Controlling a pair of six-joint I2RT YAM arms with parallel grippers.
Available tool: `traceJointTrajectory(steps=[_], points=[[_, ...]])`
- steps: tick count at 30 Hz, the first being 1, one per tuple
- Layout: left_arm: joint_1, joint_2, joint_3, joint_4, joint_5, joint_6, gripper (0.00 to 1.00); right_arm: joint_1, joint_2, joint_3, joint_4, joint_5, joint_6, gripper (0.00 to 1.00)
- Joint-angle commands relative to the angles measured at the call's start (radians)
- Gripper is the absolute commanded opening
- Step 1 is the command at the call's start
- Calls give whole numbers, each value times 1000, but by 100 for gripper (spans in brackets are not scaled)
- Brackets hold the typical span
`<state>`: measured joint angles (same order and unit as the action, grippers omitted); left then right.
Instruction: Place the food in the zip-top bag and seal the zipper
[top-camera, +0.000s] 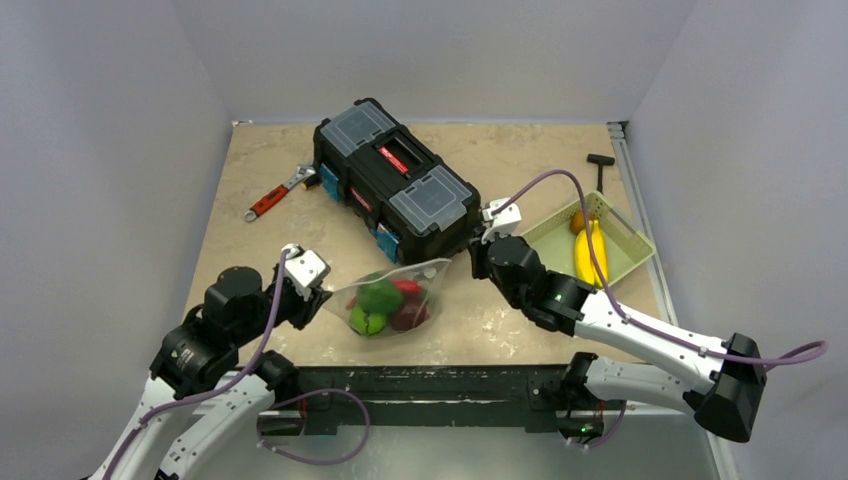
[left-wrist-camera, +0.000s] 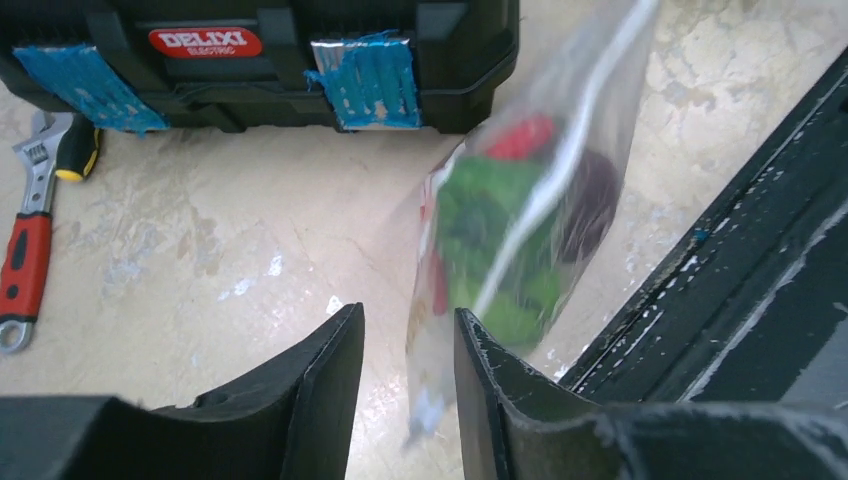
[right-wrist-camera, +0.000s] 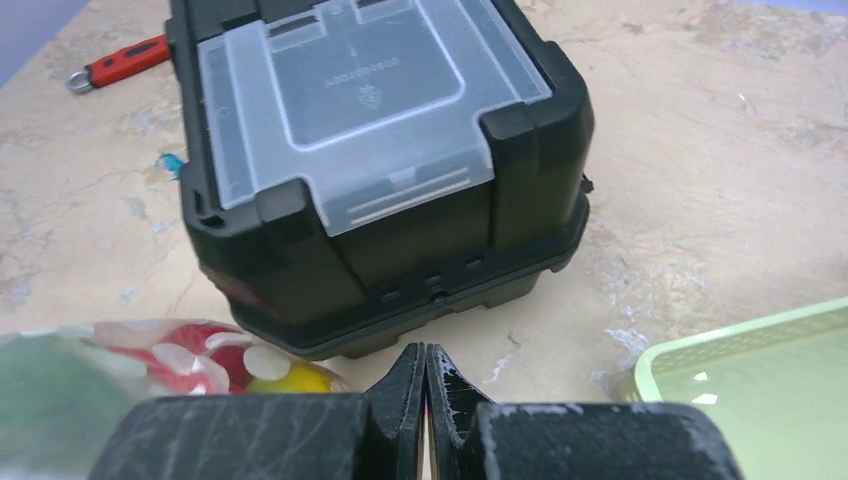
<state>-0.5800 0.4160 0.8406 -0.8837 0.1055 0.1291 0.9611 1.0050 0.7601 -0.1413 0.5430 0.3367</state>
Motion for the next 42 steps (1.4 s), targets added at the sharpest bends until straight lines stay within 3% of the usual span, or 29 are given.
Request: traceJointTrajectory(steps=[1, 4, 6, 12, 14, 17, 20, 23, 27, 33, 38, 42], points=[[3, 10, 71, 23, 115, -4, 40, -1, -20, -1, 75, -125, -122, 0], [3, 45, 87, 79, 208, -17, 30, 0, -33, 24, 55, -271, -184, 0], [3, 75, 92, 93, 214, -41, 32, 0, -58, 23, 58, -306, -187, 0], [3, 187, 86, 191, 251, -214, 55, 0, -68, 20, 47, -385, -181, 30], [3, 284, 119, 170, 289, -271, 61, -1, -52, 16, 48, -500, -142, 45], [3, 381, 145, 153, 229, -378, 61, -2, 30, 28, 3, -658, -54, 69], [3, 390, 112, 200, 189, -424, 61, 1, 90, 11, -63, -735, 84, 79], [3, 370, 60, 257, 163, -434, 61, 13, -1, -92, -2, -695, 223, 90], [3, 350, 31, 282, 162, -442, 62, 17, -104, -155, -21, -577, 408, 95], [3, 344, 40, 251, 146, -427, 62, 27, 0, -226, 0, -606, 629, 98], [3, 310, 35, 245, 143, -432, 62, 50, 116, -266, 123, -664, 644, 99], [3, 273, 32, 244, 142, -433, 62, 105, 202, -207, 161, -637, 621, 97]])
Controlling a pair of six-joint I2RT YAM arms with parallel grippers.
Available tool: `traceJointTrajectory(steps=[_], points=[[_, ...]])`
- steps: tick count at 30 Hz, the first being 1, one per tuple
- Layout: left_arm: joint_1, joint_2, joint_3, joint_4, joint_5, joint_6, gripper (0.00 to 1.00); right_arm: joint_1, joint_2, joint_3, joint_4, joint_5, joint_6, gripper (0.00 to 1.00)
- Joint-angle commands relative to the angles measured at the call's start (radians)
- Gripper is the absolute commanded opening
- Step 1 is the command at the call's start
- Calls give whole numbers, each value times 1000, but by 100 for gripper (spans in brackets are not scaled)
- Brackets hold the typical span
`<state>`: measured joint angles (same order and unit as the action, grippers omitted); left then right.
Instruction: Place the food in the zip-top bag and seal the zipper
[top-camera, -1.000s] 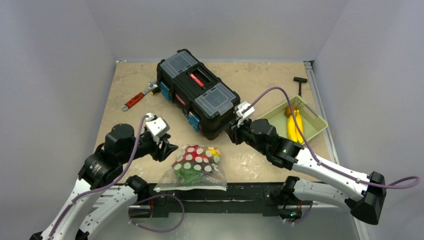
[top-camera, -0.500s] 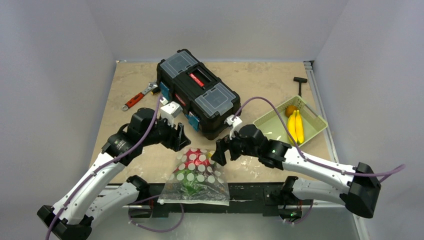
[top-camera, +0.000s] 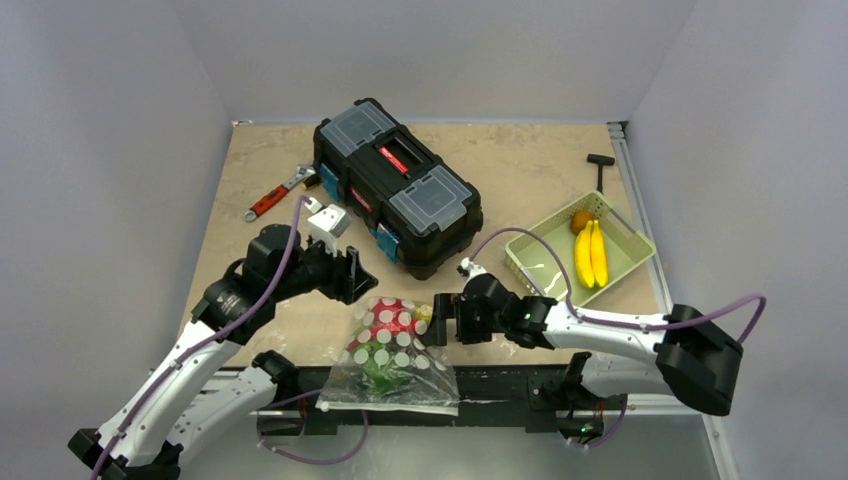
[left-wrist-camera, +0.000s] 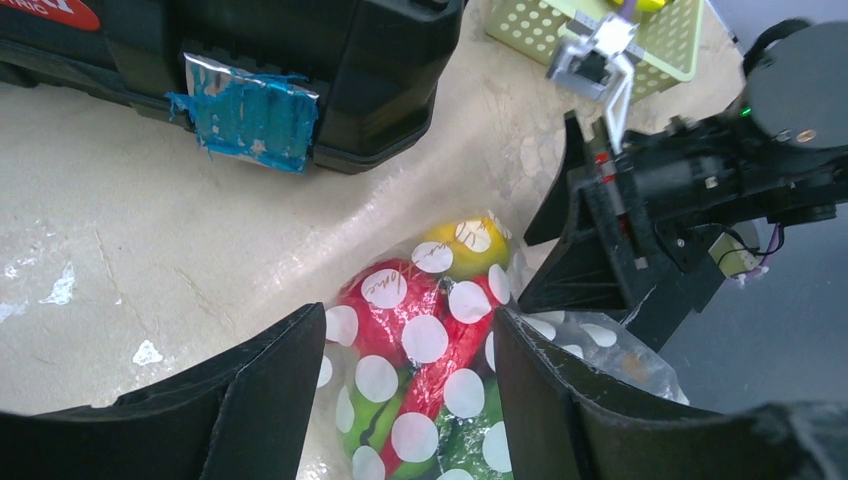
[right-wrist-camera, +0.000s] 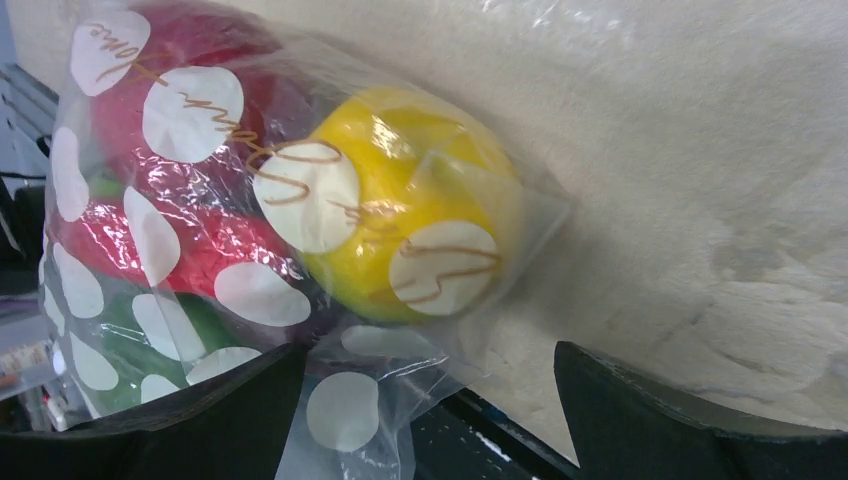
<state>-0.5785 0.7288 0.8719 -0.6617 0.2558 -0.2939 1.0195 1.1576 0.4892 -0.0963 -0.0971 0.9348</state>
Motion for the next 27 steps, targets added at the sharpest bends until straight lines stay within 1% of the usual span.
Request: traceJointTrajectory(steps=[1, 4, 6, 8, 9, 10, 12, 14, 15, 16, 18, 22, 24, 27], points=[[2, -47, 1, 20, -12, -9, 62, 60, 67, 78, 135, 10, 18, 96], [1, -72, 13, 4, -17, -6, 62, 77, 120, 105, 237, -8, 6, 91], [1, -89, 28, -23, -24, 1, 62, 85, 142, 111, 333, -15, -4, 84], [1, -110, 37, -40, -33, 4, 62, 96, 159, 112, 428, 12, -14, 68], [2, -120, 42, -47, -38, 7, 62, 102, 170, 118, 470, 32, -14, 65], [2, -130, 45, -55, -45, 10, 62, 112, 183, 126, 510, 58, -17, 59], [1, -150, 50, -72, -63, 15, 63, 144, 214, 155, 565, 136, -46, 43], [1, -168, 53, -83, -79, 19, 63, 174, 263, 195, 606, 227, -92, 25], [1, -175, 54, -88, -83, 20, 63, 187, 299, 214, 629, 264, -117, 17], [1, -181, 57, -93, -86, 21, 63, 197, 323, 234, 651, 299, -138, 12], [2, -193, 65, -111, -93, 23, 63, 212, 363, 285, 666, 344, -189, 7], [2, -222, 90, -158, -119, 30, 63, 234, 435, 403, 658, 452, -320, 4], [2, -242, 100, -175, -157, 27, 63, 234, 485, 476, 626, 491, -354, 0], [1, -285, 117, -194, -235, 15, 63, 232, 559, 553, 673, 538, -450, 0]])
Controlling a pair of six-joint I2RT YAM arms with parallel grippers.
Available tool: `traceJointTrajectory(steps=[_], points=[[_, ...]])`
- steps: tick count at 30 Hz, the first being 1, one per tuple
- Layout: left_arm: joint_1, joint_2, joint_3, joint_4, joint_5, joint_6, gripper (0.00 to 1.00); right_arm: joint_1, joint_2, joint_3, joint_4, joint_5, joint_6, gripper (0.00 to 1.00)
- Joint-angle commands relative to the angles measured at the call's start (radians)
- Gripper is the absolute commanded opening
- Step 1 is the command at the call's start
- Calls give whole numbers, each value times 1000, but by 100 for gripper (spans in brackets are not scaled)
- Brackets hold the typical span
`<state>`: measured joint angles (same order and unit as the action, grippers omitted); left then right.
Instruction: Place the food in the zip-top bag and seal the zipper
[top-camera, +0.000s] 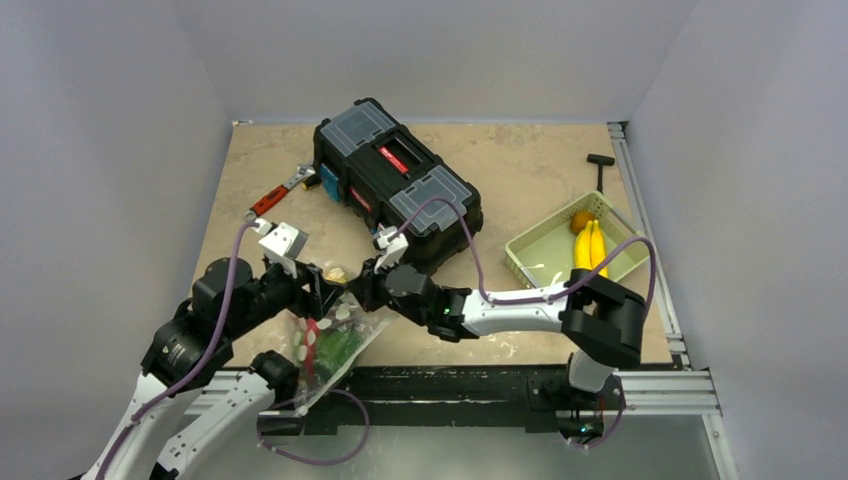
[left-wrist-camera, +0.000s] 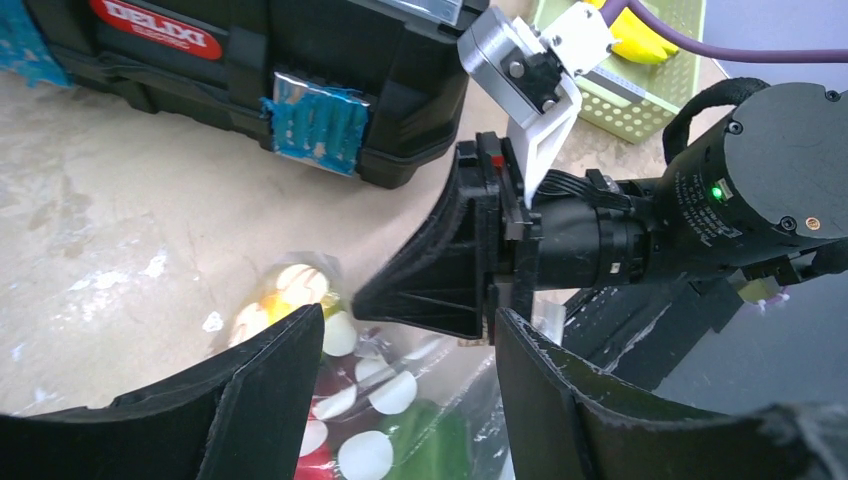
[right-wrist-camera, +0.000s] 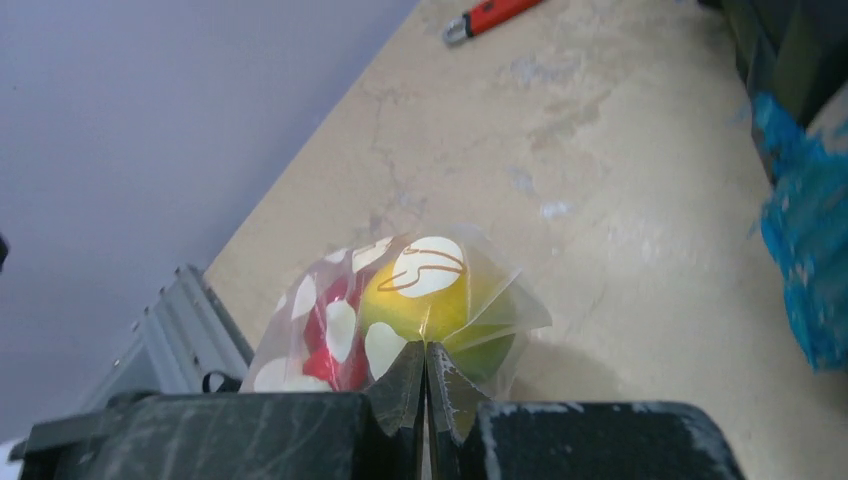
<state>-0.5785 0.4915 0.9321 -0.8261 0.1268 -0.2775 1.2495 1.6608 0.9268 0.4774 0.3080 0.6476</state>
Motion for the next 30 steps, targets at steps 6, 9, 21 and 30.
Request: traceJointTrajectory(steps=[6, 9, 21, 30], points=[[2, -158, 66, -27, -287, -33, 63, -71, 229, 323, 177, 50, -287, 0], [2, -196, 73, -27, -337, -44, 63, -136, 335, 485, 138, -48, -271, 0], [2, -208, 82, -50, -360, -47, 63, -196, 261, 688, -394, -116, -423, 43], [1, -199, 99, 7, -452, -34, 75, -199, -275, 261, -543, 90, -422, 87]])
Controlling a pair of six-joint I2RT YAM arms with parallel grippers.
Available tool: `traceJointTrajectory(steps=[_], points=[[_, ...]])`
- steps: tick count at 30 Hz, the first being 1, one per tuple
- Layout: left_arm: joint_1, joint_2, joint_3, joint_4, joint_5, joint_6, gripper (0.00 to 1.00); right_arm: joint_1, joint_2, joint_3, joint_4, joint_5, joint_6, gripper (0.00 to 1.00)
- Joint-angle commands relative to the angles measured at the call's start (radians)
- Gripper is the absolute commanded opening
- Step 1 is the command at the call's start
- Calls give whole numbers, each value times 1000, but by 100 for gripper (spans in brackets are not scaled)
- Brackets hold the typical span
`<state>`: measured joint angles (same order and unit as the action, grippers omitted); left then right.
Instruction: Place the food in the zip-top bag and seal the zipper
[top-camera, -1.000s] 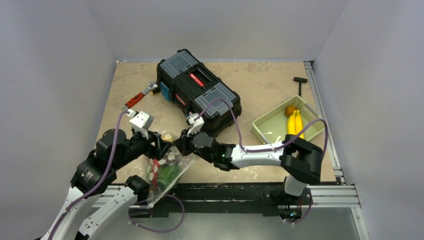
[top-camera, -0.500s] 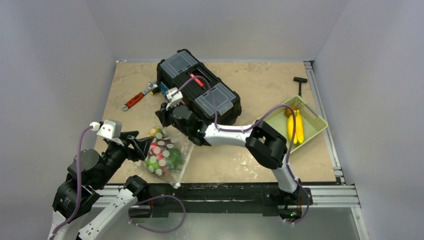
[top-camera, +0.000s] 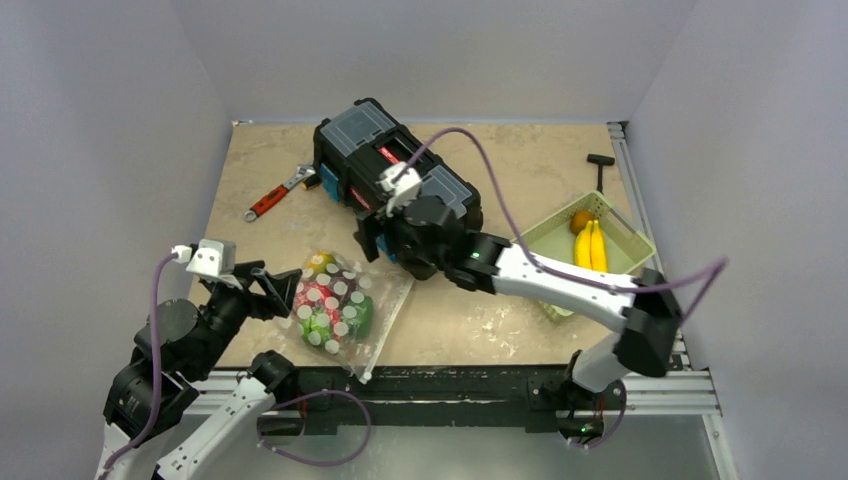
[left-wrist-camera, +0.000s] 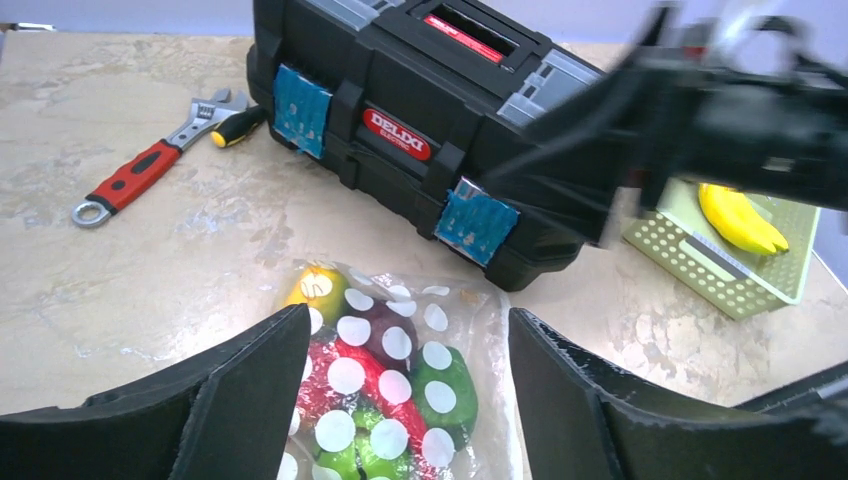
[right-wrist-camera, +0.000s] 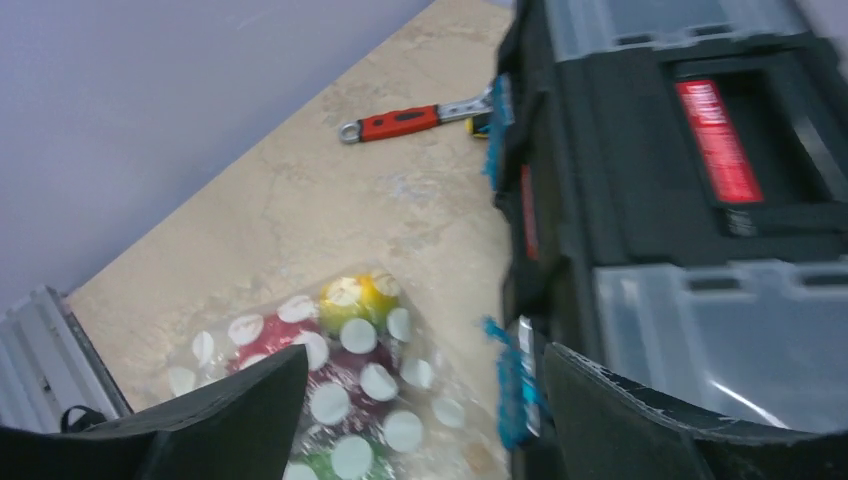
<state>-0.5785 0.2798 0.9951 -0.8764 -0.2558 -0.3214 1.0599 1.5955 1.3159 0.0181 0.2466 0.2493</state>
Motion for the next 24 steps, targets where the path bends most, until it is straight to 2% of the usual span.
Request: traceJointTrajectory(steps=[1, 2, 4, 10, 14, 18, 24], points=[[1, 15, 49, 59, -83, 15, 77, -9, -272, -165, -99, 193, -32, 92], [1, 16, 63, 60, -93, 22, 79, -9, -336, -193, -118, 237, -41, 96], [2, 13, 90, 66, -115, 33, 84, -9, -449, -235, -157, 308, -64, 99], [2, -12, 148, 87, -170, 71, 97, -9, -739, -262, -280, 507, -86, 99], [1, -30, 168, 92, -186, 95, 100, -9, -890, -259, -304, 615, -109, 99], [1, -31, 179, 86, -196, 106, 100, -9, -952, -245, -304, 738, -113, 99], [2, -26, 193, 68, -192, 61, 100, -9, -953, -186, -401, 792, -45, 99]])
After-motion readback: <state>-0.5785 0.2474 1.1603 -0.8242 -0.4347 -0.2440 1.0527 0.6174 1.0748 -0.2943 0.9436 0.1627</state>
